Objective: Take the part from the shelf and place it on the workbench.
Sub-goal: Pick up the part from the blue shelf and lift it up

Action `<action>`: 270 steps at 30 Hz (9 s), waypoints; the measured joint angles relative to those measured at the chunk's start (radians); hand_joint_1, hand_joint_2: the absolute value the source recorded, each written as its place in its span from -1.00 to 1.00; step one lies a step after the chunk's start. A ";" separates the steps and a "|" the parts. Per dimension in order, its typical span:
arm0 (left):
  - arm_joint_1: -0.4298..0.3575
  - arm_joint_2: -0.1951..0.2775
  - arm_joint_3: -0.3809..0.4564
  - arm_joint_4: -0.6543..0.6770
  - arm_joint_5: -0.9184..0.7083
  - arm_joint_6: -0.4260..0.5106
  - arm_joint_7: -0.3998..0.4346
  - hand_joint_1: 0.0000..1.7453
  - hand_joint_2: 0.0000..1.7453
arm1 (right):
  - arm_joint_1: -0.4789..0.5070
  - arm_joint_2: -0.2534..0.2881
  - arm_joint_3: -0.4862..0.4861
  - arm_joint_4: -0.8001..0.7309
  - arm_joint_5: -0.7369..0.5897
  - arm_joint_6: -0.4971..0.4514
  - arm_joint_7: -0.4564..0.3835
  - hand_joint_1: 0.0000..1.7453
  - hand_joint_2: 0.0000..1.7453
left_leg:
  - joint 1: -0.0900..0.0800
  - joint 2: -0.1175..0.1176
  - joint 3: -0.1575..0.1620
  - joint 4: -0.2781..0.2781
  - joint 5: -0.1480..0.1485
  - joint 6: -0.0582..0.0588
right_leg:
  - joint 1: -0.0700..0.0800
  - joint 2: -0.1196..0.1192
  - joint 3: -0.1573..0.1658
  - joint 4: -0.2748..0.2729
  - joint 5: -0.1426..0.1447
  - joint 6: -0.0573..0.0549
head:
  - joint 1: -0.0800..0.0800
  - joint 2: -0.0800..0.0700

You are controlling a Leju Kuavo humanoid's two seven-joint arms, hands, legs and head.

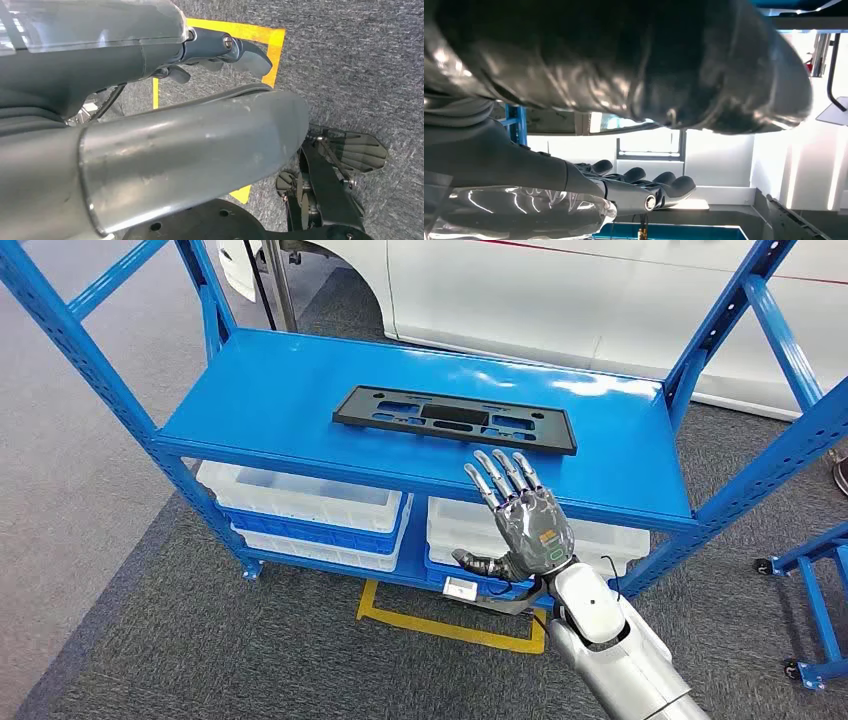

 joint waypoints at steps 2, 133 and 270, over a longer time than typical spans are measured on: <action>0.000 0.000 0.000 0.000 -0.007 0.000 0.000 -1.00 -1.00 | 0.003 -0.003 0.000 -0.001 0.000 -0.006 0.007 -1.00 -1.00 | 0.000 0.000 0.000 0.000 0.000 0.000 | 0.000 0.000 0.000 0.000 0.000 0.000 | 0.000 0.000; -0.054 -0.001 -0.151 0.004 -0.069 -0.065 0.016 -1.00 -1.00 | 0.028 0.061 0.017 -0.037 -0.127 0.011 -0.051 -1.00 -1.00 | 0.009 0.001 -0.020 0.099 -0.085 -0.030 | 0.006 0.009 -0.054 -0.011 0.053 -0.051 | -0.001 0.000; -0.035 0.003 -0.177 0.008 0.067 -0.018 -0.043 -1.00 -1.00 | 0.039 0.009 -0.203 0.318 0.090 0.091 0.205 0.94 1.00 | 0.003 0.000 -0.041 -0.014 0.048 -0.001 | 0.017 0.014 0.002 -0.020 0.013 -0.019 | 0.001 0.000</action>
